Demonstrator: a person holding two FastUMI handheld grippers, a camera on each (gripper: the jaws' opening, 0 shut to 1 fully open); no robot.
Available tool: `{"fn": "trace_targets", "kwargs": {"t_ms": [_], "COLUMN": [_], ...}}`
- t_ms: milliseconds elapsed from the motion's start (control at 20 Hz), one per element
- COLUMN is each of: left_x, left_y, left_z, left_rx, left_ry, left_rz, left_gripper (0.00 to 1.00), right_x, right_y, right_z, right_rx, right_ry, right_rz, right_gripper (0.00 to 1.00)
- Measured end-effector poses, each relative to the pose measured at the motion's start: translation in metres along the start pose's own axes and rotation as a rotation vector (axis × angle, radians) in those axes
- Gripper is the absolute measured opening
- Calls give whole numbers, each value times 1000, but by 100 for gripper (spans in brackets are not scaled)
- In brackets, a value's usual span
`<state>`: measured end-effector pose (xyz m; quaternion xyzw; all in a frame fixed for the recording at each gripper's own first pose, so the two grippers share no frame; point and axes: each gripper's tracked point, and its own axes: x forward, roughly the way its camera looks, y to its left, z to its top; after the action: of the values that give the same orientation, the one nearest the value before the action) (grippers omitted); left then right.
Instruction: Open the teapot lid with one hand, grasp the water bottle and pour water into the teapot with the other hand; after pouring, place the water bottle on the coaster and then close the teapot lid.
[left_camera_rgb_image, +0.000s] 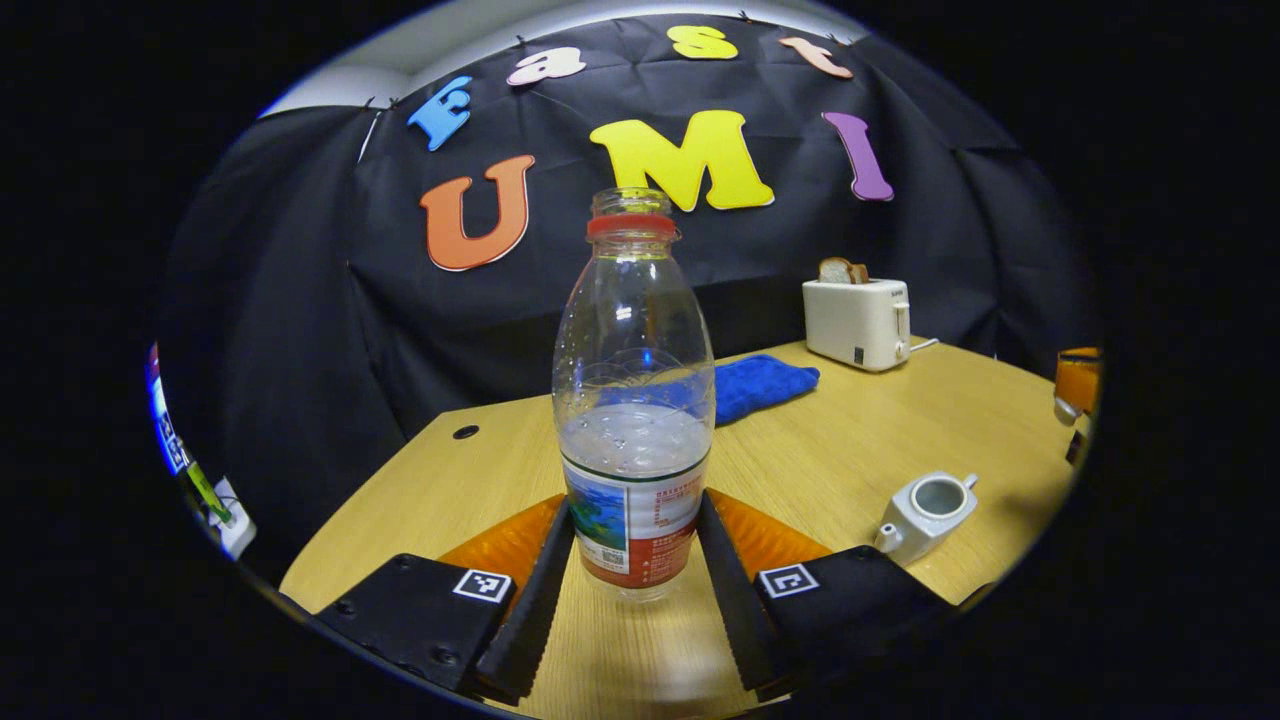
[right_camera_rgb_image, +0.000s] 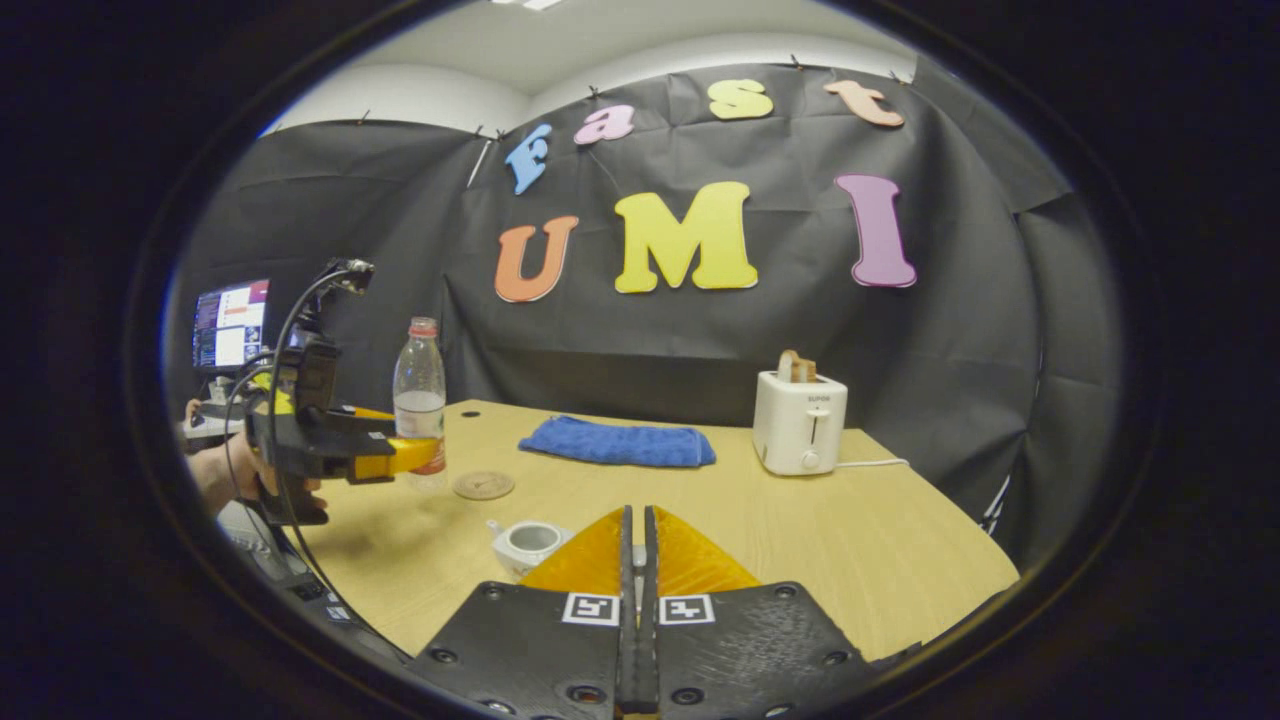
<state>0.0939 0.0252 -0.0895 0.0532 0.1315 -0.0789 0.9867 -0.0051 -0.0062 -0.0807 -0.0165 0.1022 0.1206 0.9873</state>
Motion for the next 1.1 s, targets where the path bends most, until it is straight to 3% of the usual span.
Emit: {"fn": "trace_targets", "kwargs": {"t_ms": [300, 500, 900, 1100], "left_x": [40, 68, 74, 71], "left_y": [5, 9, 7, 6], "left_z": [1, -15, -24, -25], "left_rx": [-79, -121, -125, -125], "left_ry": [-53, -18, 10, 18], "left_rz": [-48, -61, -74, -74], "left_gripper": [75, 75, 80, 93], "right_x": [1, 3, 9, 8], "right_y": [0, -3, -1, 0], "right_z": [-11, -13, -21, -20], "right_rx": [-3, -12, -10, -12], "right_ry": [30, 35, 56, 52], "right_rz": [-13, -29, -25, -25], "right_gripper": [0, 0, 0, 0]}}
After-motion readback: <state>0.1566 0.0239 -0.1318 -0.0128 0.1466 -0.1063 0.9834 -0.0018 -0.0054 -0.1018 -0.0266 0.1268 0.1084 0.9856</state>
